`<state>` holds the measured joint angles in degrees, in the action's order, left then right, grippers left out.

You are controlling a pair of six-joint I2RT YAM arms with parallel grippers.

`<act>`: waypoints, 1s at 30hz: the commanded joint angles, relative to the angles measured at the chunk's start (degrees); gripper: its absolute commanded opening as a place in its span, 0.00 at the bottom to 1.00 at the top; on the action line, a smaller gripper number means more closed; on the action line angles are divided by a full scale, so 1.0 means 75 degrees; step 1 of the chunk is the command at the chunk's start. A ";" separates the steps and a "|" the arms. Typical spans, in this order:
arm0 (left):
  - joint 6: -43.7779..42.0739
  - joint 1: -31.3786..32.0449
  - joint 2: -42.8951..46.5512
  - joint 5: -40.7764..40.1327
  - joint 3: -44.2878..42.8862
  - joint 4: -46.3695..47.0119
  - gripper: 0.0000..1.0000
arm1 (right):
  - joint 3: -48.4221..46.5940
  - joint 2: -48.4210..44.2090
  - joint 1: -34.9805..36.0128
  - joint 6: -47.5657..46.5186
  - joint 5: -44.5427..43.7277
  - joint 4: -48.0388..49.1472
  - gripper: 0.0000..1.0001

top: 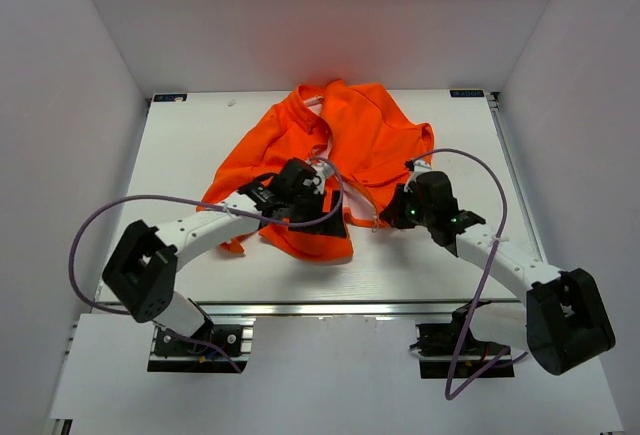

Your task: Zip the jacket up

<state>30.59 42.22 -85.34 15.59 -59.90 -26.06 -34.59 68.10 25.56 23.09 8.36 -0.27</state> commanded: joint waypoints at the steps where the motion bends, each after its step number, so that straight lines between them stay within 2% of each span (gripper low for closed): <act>1: 0.0385 0.0312 -0.0304 -0.0485 -0.0450 -0.0532 0.96 | 0.0088 -0.0348 -0.0209 0.0296 -0.1356 -0.0572 0.00; 5: 0.0796 0.0815 -0.1100 -0.0976 -0.1153 -0.1000 0.91 | 0.0146 -0.0559 -0.0221 0.0203 -0.1642 -0.0889 0.00; 9: 0.1625 0.0992 -0.1792 -0.1690 -0.1610 -0.1411 0.84 | 0.0345 -0.0770 -0.0209 0.0027 -0.1350 -0.0878 0.00; 15: 0.2027 0.1191 -0.2449 -0.2206 -0.2021 -0.1786 0.66 | 0.0557 -0.1110 -0.0209 -0.0044 -0.1290 -0.0796 0.00; 17: 0.1980 0.1308 -0.2636 -0.1975 -0.2033 -0.1903 0.60 | 0.0580 -0.1111 -0.0209 -0.0091 -0.1314 -0.0772 0.00; 19: 0.1840 0.1355 -0.2707 -0.1322 -0.1811 -0.1799 0.60 | 0.0569 -0.1064 -0.0209 -0.0102 -0.1291 -0.0784 0.00; 22: 0.1874 0.1402 -0.2836 -0.0944 -0.1366 -0.1599 0.58 | 0.0604 -0.1064 -0.0209 -0.0102 -0.1220 -0.0784 0.00; 26: 0.2027 0.1449 -0.2906 -0.1082 -0.1248 -0.1728 0.55 | 0.0674 -0.1204 -0.0221 -0.0102 -0.1220 -0.0749 0.00; 30: 0.2202 0.1625 -0.3034 -0.1855 -0.1423 -0.2161 0.56 | 0.0733 -0.1298 -0.0221 -0.0091 -0.1279 -0.0714 0.00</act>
<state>45.91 53.08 -107.39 5.91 -70.15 -38.70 -29.34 59.57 24.12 23.35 -0.27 -6.24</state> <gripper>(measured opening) 0.559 0.023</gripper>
